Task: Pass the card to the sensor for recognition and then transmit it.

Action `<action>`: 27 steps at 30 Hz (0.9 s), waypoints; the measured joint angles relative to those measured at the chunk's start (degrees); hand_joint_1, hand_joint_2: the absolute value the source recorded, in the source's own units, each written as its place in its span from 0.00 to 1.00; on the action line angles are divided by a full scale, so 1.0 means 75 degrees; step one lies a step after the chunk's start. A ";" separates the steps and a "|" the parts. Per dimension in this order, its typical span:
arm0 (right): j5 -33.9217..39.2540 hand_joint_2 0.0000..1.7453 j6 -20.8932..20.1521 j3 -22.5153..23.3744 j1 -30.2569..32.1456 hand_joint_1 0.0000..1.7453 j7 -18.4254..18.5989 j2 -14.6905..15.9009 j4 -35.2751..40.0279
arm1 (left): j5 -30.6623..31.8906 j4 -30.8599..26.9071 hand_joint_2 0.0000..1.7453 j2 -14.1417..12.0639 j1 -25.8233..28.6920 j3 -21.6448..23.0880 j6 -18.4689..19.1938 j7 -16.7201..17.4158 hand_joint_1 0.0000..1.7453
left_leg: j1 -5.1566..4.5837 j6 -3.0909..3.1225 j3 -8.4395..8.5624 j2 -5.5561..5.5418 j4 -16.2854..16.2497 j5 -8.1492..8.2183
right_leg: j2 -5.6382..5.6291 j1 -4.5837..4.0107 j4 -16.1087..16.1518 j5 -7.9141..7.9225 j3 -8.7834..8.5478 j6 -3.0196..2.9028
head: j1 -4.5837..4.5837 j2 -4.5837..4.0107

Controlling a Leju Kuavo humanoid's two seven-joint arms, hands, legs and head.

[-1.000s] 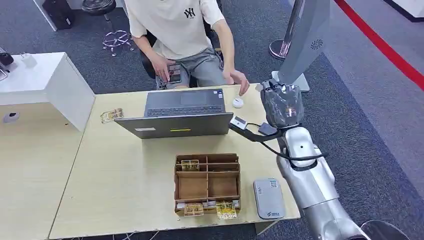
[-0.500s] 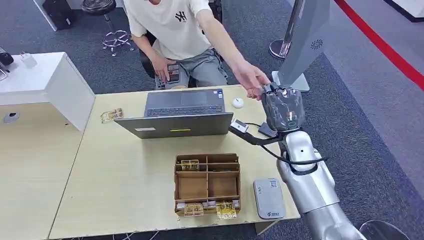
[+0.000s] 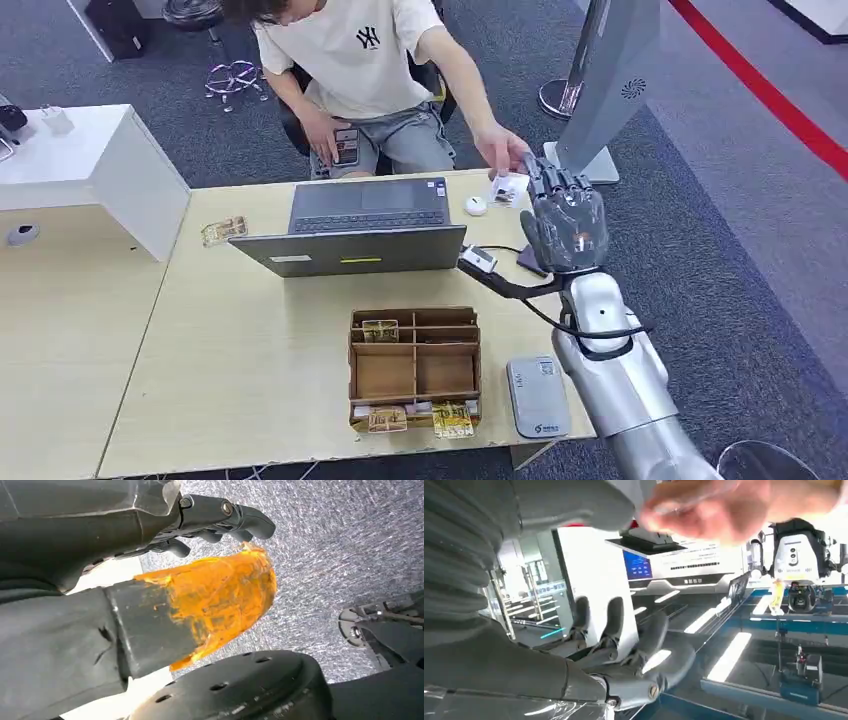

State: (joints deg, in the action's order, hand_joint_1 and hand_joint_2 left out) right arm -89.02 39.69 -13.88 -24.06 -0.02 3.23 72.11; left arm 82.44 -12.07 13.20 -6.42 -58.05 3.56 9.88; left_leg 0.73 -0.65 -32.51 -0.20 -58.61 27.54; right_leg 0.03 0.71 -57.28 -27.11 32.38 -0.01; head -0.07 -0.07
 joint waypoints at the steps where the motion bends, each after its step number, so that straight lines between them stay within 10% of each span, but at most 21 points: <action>1: 0.0003 1.00 0.0000 -0.0003 0.0026 0.00 0.0006 0.0000 0.0029 | 0.0000 0.0000 0.00 -0.0006 0.0006 0.0000 0.0000 0.0000 0.00 | 0.0000 0.0000 0.0000 0.0000 0.0000 0.0000 | 0.0000 0.0000 0.0000 0.0000 0.0000 0.0000 | 0.0003 0.0000; 4: 0.0070 1.00 0.0006 -0.0006 0.0234 0.00 -0.0061 -0.0003 0.0359 | -0.0006 0.0000 0.00 -0.0023 0.0024 0.0000 -0.0006 0.0000 0.00 | 0.0000 0.0000 -0.0003 -0.0004 0.0000 0.0000 | 0.0005 0.0000 0.0000 0.0000 0.0000 0.0000 | 0.0000 0.0000; 5: 0.0143 0.00 0.0009 0.0000 0.0322 0.00 -0.0158 -0.0017 0.0511 | -0.0012 0.0000 0.00 -0.0026 0.0035 0.0000 -0.0009 0.0000 0.00 | 0.0000 0.0000 -0.0003 -0.0004 0.0000 0.0000 | 0.0004 0.0000 0.0000 0.0000 0.0001 0.0000 | 0.0000 0.0000; 12: 0.2953 0.00 -0.0003 0.1026 0.1275 0.00 -0.2921 -0.1158 0.1627 | -0.0193 0.0000 0.00 -0.0023 0.0047 0.0000 -0.0078 -0.0047 0.00 | 0.0009 -0.0001 -0.0006 -0.0005 0.0004 0.0004 | 0.0006 -0.0003 0.0000 -0.0007 0.0005 -0.0001 | -0.0003 0.0000; 19: 0.8429 0.00 -0.1335 0.0464 0.2374 0.00 -0.2466 -0.1486 0.2704 | -0.0574 0.0000 0.00 -0.0020 0.0078 -0.0140 -0.0248 -0.0137 0.00 | 0.0002 -0.0001 -0.0011 -0.0005 0.0006 0.0006 | 0.0006 -0.0002 0.0000 -0.0007 0.0009 -0.0001 | 0.0000 0.0000; 27: 1.3133 0.00 -0.4614 -0.0225 0.3165 0.00 -0.2253 -0.1405 0.3215 | -0.0877 0.0000 0.00 -0.0032 0.0086 -0.0446 -0.0393 -0.0222 0.00 | 0.0003 -0.0001 -0.0012 -0.0005 0.0006 0.0005 | 0.0006 -0.0002 0.0001 -0.0007 0.0012 -0.0001 | 0.0000 0.0000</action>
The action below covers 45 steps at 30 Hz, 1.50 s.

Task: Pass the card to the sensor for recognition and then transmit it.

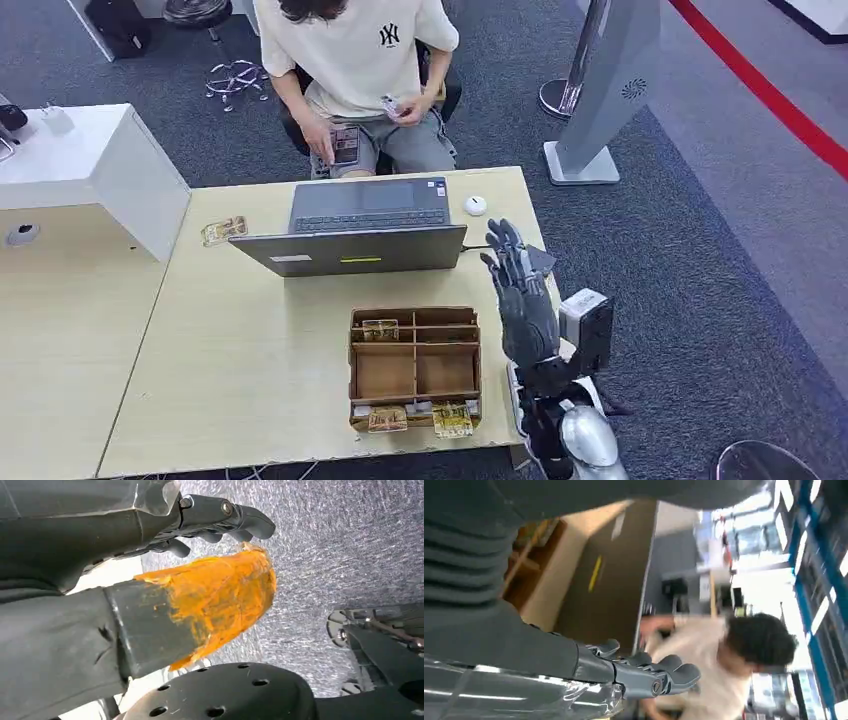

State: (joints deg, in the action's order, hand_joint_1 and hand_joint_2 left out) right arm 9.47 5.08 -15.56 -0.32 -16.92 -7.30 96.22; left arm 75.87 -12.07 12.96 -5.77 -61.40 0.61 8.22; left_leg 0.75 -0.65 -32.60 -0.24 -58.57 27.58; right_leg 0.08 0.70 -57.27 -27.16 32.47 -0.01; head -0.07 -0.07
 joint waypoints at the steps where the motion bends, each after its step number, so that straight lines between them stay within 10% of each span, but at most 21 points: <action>1: 0.0207 0.00 -0.0233 -0.0093 0.0091 0.00 0.0003 0.0038 0.0052 | -0.0018 0.0000 0.00 0.0000 0.0001 -0.0023 -0.0003 -0.0003 0.00 | 0.0000 0.0000 -0.0001 0.0000 0.0000 0.0000 | 0.0001 0.0000 0.0000 0.0000 0.0000 0.0000 | 0.0000 0.0000; 9: 0.1454 0.00 -0.2728 -0.0859 0.0536 0.00 -0.0092 0.0761 0.0192 | -0.0006 0.0000 0.00 -0.0009 -0.0003 -0.0064 0.0012 -0.0003 0.00 | -0.0001 0.0001 -0.0002 0.0000 0.0000 0.0001 | -0.0001 0.0000 0.0001 0.0000 0.0002 0.0001 | 0.0000 0.0000; 22: 0.1668 0.00 -0.4725 -0.1672 0.0782 0.00 -0.0872 0.1159 -0.0032 | 0.0114 0.0000 0.00 -0.0044 -0.0011 -0.0064 0.0149 0.0032 0.00 | 0.0003 0.0000 -0.0001 0.0002 0.0000 0.0001 | -0.0002 0.0000 0.0001 0.0000 0.0002 0.0000 | 0.0000 0.0000; 36: 0.1639 0.00 -0.4863 -0.2159 0.0799 0.00 -0.0871 0.1282 -0.0408 | 0.0157 0.0000 0.00 -0.0067 -0.0011 -0.0064 0.0166 0.0070 0.00 | 0.0001 0.0001 -0.0002 0.0002 0.0000 0.0001 | -0.0002 0.0000 0.0001 0.0000 0.0002 0.0001 | 0.0000 0.0000; 37: 0.1639 1.00 -0.4863 -0.2162 0.0799 0.00 -0.0871 0.1282 -0.0423 | 0.0157 0.0000 0.00 -0.0067 -0.0011 -0.0064 0.0166 0.0070 0.00 | 0.0001 0.0001 -0.0002 0.0002 0.0000 0.0001 | -0.0002 0.0000 0.0001 0.0000 0.0002 0.0001 | 0.0000 0.0000; 42: 0.1627 1.00 -0.4600 -0.2182 0.0791 0.00 -0.0883 0.1282 -0.0484 | 0.0128 0.0000 0.00 -0.0064 -0.0012 -0.0064 0.0149 0.0070 0.00 | 0.0001 0.0001 -0.0002 0.0002 0.0000 0.0001 | -0.0002 0.0000 0.0001 0.0000 0.0002 0.0001 | 0.0000 0.0000; 45: -0.0093 1.00 -0.2588 -0.2185 0.0799 0.00 -0.1052 0.1276 -0.0487 | 0.0003 0.0000 0.00 -0.0064 -0.0010 -0.0064 0.0090 0.0070 0.00 | 0.0001 0.0001 -0.0002 0.0002 0.0000 0.0001 | -0.0002 0.0000 0.0001 0.0000 0.0002 0.0001 | 0.0000 0.0000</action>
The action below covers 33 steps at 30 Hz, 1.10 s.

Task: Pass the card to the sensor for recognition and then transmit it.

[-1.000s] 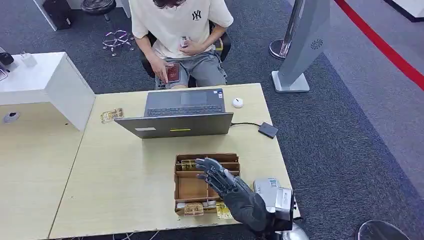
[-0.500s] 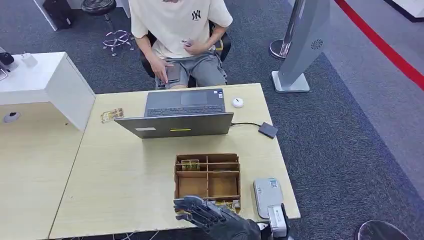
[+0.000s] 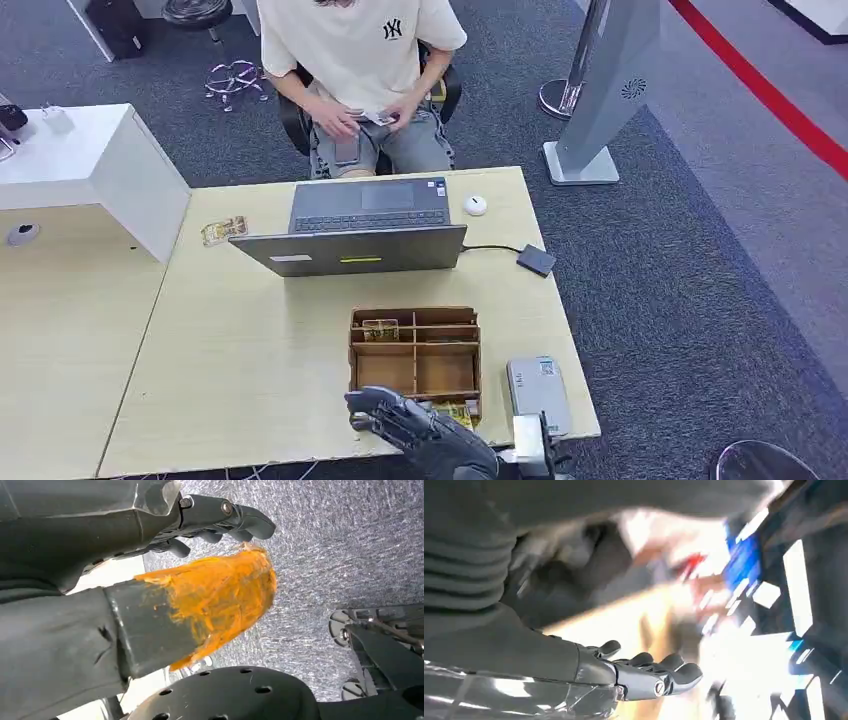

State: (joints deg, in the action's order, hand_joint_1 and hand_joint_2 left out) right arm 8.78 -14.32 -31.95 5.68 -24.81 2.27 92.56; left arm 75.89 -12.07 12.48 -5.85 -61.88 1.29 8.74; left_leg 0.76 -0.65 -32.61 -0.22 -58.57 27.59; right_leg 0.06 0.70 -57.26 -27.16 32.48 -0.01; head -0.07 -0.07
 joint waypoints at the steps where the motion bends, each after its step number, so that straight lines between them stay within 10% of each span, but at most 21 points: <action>1: -0.1215 1.00 0.1131 0.0000 0.0009 0.00 -0.0029 -0.0009 0.0029 | -0.0037 0.0000 0.00 0.0006 0.0001 0.0000 -0.0035 0.0000 0.00 | -0.0001 0.0000 -0.0001 0.0000 0.0000 0.0000 | 0.0001 0.0000 0.0000 0.0000 0.0000 0.0000 | 0.0000 0.0000; 6: -0.6390 1.00 0.5314 -0.0288 0.0023 0.00 0.0562 -0.0198 0.0116 | -0.0079 0.0000 0.00 0.0029 0.0008 0.0000 -0.0087 0.0023 0.00 | 0.0000 0.0000 0.0000 0.0000 0.0000 0.0000 | -0.0001 0.0000 0.0000 0.0000 0.0000 0.0000 | 0.0000 0.0000; 13: -0.8440 1.00 0.6838 -0.0618 0.0005 0.00 0.1388 -0.0283 0.0084 | 0.0012 0.0000 0.00 0.0038 0.0009 0.0000 -0.0041 0.0041 0.00 | 0.0001 0.0000 -0.0002 0.0000 0.0000 0.0000 | 0.0000 0.0000 0.0000 -0.0001 0.0000 0.0000 | 0.0000 0.0000; 16: -0.9622 1.00 0.7132 -0.0621 -0.0056 0.26 0.1799 -0.0283 0.0009 | 0.0067 0.0000 0.00 0.0035 0.0009 0.0000 -0.0012 0.0041 0.00 | 0.0001 0.0000 -0.0002 0.0000 0.0000 0.0000 | 0.0000 0.0000 0.0000 -0.0001 0.0000 0.0000 | 0.0000 0.0000; 18: -0.9989 1.00 0.7164 -0.0606 -0.0067 0.88 0.1807 -0.0283 0.0006 | 0.0070 0.0000 0.00 0.0035 0.0011 0.0000 -0.0012 0.0041 0.00 | 0.0000 0.0000 -0.0002 0.0000 0.0000 0.0000 | 0.0000 0.0000 0.0000 0.0000 0.0000 0.0000 | 0.0000 0.0000; 19: -1.0109 1.00 0.7173 -0.0586 -0.0068 1.00 0.1781 -0.0289 0.0006 | 0.0070 0.0000 0.00 0.0035 0.0012 0.0000 -0.0012 0.0038 0.00 | 0.0000 0.0000 -0.0002 0.0000 0.0000 0.0000 | 0.0000 0.0000 0.0000 0.0000 0.0000 0.0000 | 0.0000 0.0000; 25: -1.0595 1.00 0.7179 -0.0475 -0.0093 1.00 0.1888 -0.0326 0.0006 | 0.0073 0.0000 0.00 0.0038 0.0013 0.0000 -0.0006 0.0026 0.00 | 0.0000 0.0000 -0.0002 0.0000 0.0000 0.0000 | 0.0000 0.0000 0.0000 0.0000 0.0000 0.0000 | 0.0000 0.0000; 33: -1.1201 1.00 0.7179 -0.0326 -0.0146 0.25 0.2323 -0.0361 -0.0073 | 0.0096 0.0000 0.00 0.0038 0.0014 0.0000 0.0058 0.0026 0.00 | 0.0001 0.0000 -0.0002 0.0000 0.0000 0.0000 | 0.0000 0.0000 0.0000 0.0000 0.0000 0.0000 | 0.0000 0.0000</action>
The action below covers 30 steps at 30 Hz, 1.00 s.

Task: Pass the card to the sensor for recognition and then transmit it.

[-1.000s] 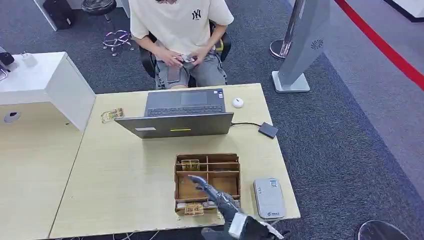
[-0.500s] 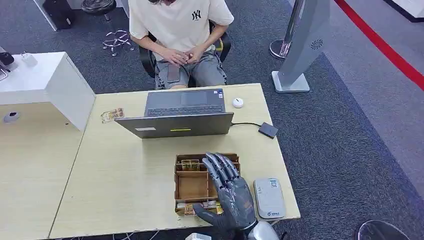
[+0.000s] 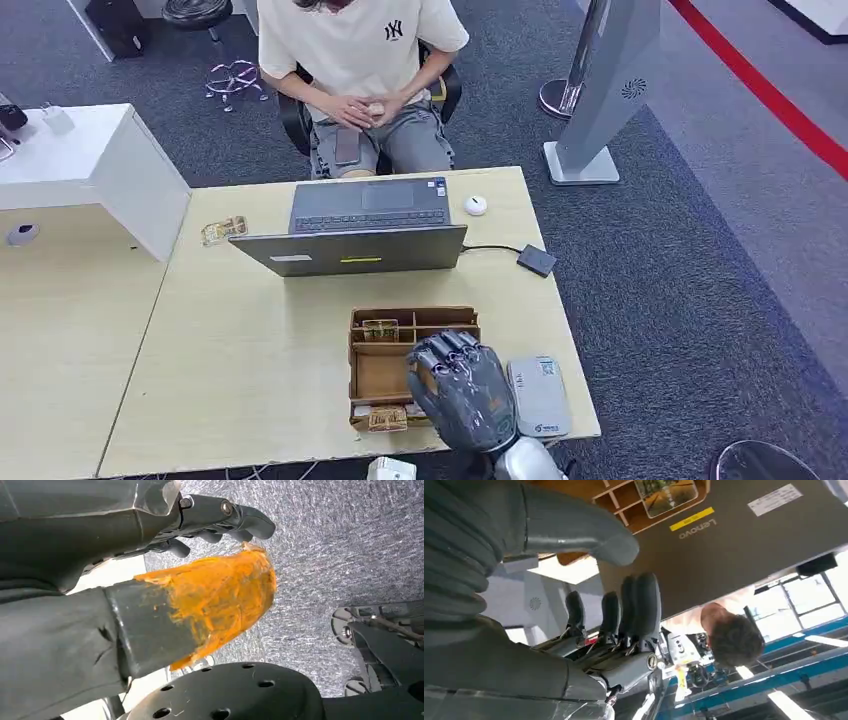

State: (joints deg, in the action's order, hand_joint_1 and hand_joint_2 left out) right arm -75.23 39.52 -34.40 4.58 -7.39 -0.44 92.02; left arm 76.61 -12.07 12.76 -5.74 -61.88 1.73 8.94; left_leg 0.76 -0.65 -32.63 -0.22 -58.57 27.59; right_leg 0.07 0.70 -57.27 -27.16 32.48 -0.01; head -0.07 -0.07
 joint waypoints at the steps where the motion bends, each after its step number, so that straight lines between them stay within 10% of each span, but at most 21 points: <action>1: -0.0084 1.00 0.0000 0.0017 -0.0010 0.36 0.0101 0.0000 -0.0023 | 0.0003 0.0000 0.00 0.0000 0.0000 0.0000 0.0006 0.0000 0.00 | 0.0000 0.0000 0.0000 0.0000 0.0000 0.0000 | 0.0000 0.0000 0.0000 0.0000 0.0000 0.0000 | 0.0000 0.0000; 8: -0.0341 1.00 0.0000 0.0230 -0.0152 0.40 0.0495 0.0000 -0.0262 | 0.0076 0.0000 0.00 0.0000 0.0002 0.0003 0.0029 0.0000 0.00 | -0.0001 0.0000 0.0001 0.0000 0.0000 0.0000 | 0.0000 0.0000 0.0000 0.0001 0.0000 0.0000 | 0.0000 0.0000; 15: -0.0399 1.00 0.0000 0.0458 -0.0304 0.77 0.0577 0.0000 -0.0563 | 0.0102 0.0000 0.00 0.0000 0.0004 0.0009 0.0041 0.0006 0.00 | 0.0000 0.0000 0.0001 0.0000 0.0000 0.0000 | -0.0001 0.0000 0.0000 0.0001 0.0000 0.0000 | 0.0003 0.0000; 30: -0.0271 1.00 0.0000 0.0743 -0.0514 0.45 0.0664 0.0000 -0.1014 | 0.0152 0.0000 0.00 0.0000 0.0008 0.0041 0.0061 0.0006 0.00 | -0.0001 0.0000 0.0000 0.0000 0.0000 0.0000 | 0.0000 0.0000 0.0000 0.0001 0.0000 0.0000 | 0.0000 0.0000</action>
State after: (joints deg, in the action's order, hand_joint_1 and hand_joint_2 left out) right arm -77.26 39.52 -28.83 0.73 -2.40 -0.44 84.41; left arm 77.75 -12.07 12.76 -5.69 -61.57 2.19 8.98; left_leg 0.76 -0.65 -32.63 -0.23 -58.57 27.59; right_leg 0.07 0.70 -57.27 -27.16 32.48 -0.01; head -0.07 -0.07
